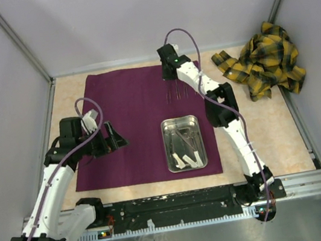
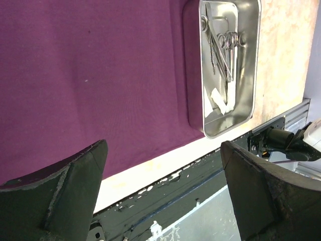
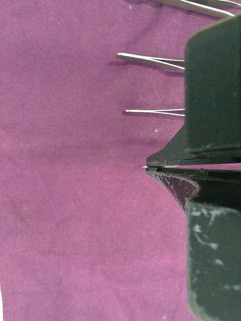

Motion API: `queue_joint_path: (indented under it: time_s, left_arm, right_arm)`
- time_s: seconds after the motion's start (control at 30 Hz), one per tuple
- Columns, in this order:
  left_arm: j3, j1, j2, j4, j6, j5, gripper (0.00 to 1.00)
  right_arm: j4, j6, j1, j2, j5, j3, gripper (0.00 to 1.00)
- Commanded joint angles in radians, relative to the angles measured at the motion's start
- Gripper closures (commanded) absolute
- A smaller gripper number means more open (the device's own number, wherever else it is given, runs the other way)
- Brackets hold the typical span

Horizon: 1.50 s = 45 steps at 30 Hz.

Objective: Open and lay out the surgical kit
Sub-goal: Place the medical item in the surgical kit.

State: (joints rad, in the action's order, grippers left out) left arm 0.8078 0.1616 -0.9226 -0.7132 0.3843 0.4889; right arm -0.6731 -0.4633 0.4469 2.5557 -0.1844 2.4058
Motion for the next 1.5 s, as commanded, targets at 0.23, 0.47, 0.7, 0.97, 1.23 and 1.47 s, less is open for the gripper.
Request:
queue_joint_path:
  time_s: [0.23,0.47,0.7,0.97,1.23,1.47]
  left_arm:
    - [0.007,-0.003,-0.033,0.041,-0.003,-0.007,0.0]
    - [0.008,-0.003,-0.046,0.05,-0.004,-0.011,0.0]
    - [0.007,-0.004,-0.052,0.053,-0.006,-0.012,0.0]
    - [0.01,-0.004,-0.055,0.053,-0.007,-0.013,0.0]
    - [0.019,-0.004,-0.055,0.052,-0.007,-0.019,0.0]
    - [0.085,-0.005,-0.055,0.026,-0.006,-0.034,0.0]
  right_arm:
    - [0.088,0.011,-0.026,0.042,0.04,0.066,1.0]
    - [0.099,0.006,-0.028,0.055,0.047,0.071,1.0]
    - [0.104,0.005,-0.03,0.065,0.051,0.07,0.99]
    - [0.104,0.003,-0.03,0.066,0.051,0.071,0.83]
    - [0.106,-0.002,-0.032,0.037,0.061,0.075,0.72]
    - [0.101,0.033,-0.033,-0.076,0.09,0.07,0.62]
